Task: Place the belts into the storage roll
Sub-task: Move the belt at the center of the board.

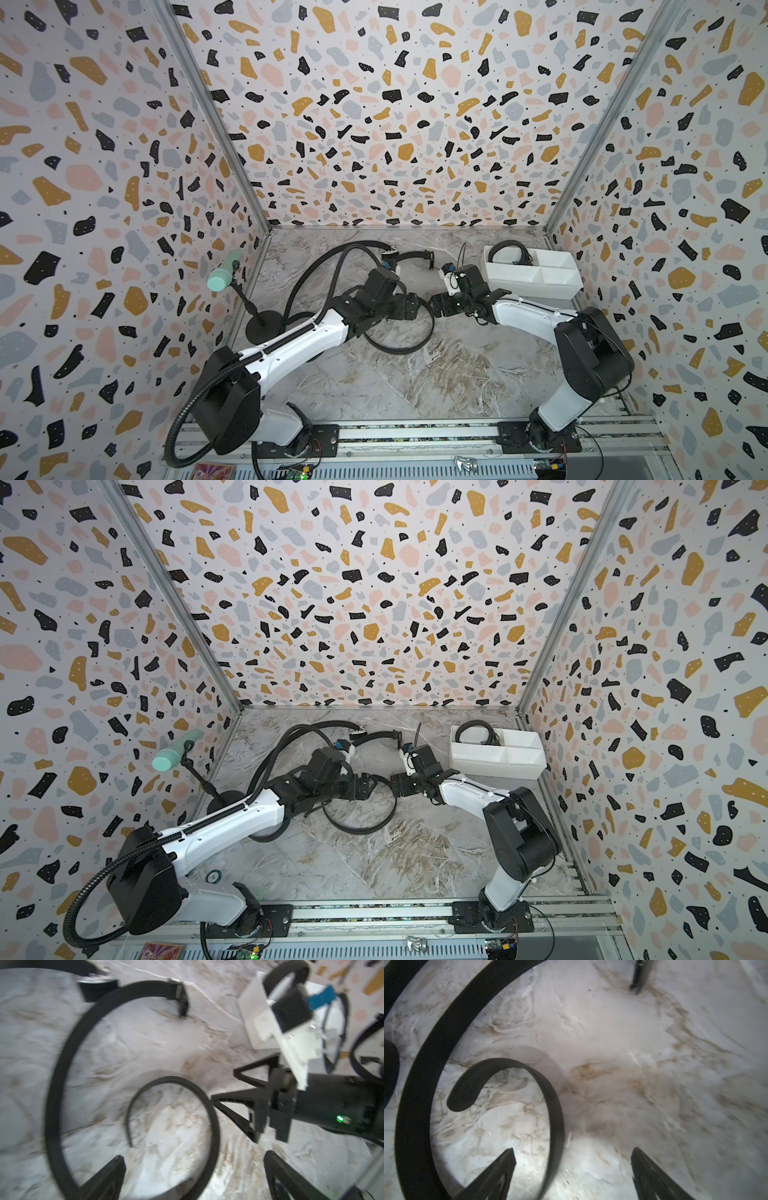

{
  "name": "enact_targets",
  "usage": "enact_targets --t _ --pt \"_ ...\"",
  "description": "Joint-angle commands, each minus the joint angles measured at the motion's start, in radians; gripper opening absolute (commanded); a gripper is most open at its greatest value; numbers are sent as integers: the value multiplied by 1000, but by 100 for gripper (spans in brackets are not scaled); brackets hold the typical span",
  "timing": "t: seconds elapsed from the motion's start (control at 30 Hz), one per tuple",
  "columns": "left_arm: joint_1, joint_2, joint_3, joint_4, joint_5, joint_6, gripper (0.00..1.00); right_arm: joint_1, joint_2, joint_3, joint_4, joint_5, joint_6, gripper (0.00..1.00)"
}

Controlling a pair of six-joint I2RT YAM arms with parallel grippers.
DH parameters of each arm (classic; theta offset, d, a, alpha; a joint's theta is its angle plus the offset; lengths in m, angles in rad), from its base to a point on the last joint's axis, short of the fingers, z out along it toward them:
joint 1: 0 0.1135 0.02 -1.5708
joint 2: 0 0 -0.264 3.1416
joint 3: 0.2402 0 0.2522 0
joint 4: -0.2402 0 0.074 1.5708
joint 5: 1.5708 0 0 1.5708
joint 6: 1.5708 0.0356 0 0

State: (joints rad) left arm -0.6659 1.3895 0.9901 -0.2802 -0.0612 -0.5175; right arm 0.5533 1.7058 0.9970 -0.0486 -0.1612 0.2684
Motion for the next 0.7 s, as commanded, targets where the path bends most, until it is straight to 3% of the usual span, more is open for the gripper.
enact_targets --t 0.0,0.1,0.33,0.5,0.67 --pt "86 24 -59 -51 -110 32 99 21 77 71 -34 -1 -27 82" --pt "142 80 -56 -31 -136 54 100 31 147 125 -63 -5 -45 74" --pt "227 242 14 36 -191 77 99 43 146 100 -110 21 -63 38" --pt "242 440 145 45 -162 124 99 56 55 -31 -119 25 -57 26" --pt "242 619 315 24 -76 169 90 105 -25 -153 -120 47 -32 20"
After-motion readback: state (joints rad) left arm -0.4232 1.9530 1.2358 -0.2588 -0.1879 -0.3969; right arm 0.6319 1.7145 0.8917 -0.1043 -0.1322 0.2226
